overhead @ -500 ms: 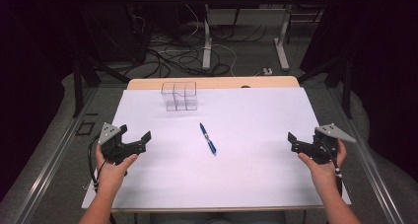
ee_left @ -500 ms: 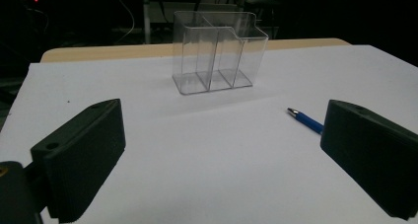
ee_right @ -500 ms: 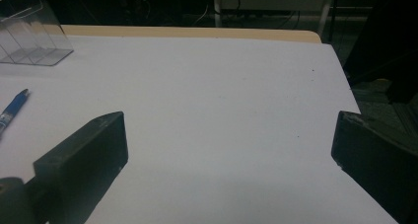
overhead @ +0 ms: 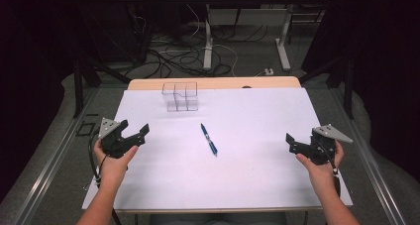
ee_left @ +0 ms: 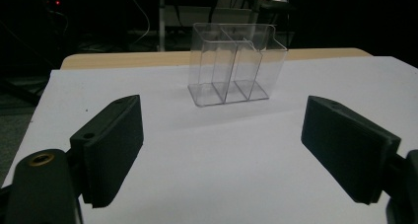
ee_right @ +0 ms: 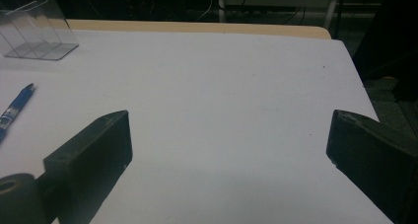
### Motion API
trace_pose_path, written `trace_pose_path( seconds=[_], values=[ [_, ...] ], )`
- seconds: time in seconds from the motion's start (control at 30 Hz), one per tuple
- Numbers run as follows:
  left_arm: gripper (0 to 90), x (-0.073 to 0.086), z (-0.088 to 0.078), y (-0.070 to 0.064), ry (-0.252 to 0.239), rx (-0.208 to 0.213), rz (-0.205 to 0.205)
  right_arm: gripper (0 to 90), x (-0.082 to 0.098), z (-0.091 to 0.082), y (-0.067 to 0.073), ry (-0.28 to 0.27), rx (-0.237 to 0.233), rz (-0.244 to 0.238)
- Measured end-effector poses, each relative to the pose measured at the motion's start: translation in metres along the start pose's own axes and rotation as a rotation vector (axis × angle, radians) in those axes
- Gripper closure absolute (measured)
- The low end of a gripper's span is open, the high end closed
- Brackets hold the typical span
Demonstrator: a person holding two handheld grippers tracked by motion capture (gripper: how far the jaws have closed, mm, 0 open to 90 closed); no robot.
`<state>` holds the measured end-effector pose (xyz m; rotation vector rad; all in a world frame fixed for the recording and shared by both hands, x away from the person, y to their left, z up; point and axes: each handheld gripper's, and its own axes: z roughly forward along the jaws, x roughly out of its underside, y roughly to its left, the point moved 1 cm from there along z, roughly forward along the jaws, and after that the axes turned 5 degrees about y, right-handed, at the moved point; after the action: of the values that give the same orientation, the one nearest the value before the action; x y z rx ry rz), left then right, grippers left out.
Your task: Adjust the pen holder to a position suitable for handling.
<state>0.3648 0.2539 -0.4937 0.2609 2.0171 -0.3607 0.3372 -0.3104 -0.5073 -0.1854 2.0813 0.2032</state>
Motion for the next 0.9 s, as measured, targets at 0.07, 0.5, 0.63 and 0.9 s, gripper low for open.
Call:
trace_pose_path(
  seconds=[0.07,0.5,0.63,0.9],
  values=[
    [19.8,-0.003,0.004,0.0,0.009,-0.001,0.003,4.7,0.0,0.001,0.002,0.003,-0.003,-0.012],
    [41.9,-0.04,0.03,0.008,0.029,-0.023,-0.085,6.9,0.002,0.001,0.002,0.013,-0.001,-0.01],
    [43.2,-0.053,0.038,0.01,0.037,-0.035,-0.081,7.1,0.002,0.002,0.002,0.017,0.006,-0.007],
    [44.7,-0.077,0.052,0.011,0.07,-0.04,-0.085,7.5,0.004,0.003,0.003,0.021,0.009,-0.003]
  ],
)
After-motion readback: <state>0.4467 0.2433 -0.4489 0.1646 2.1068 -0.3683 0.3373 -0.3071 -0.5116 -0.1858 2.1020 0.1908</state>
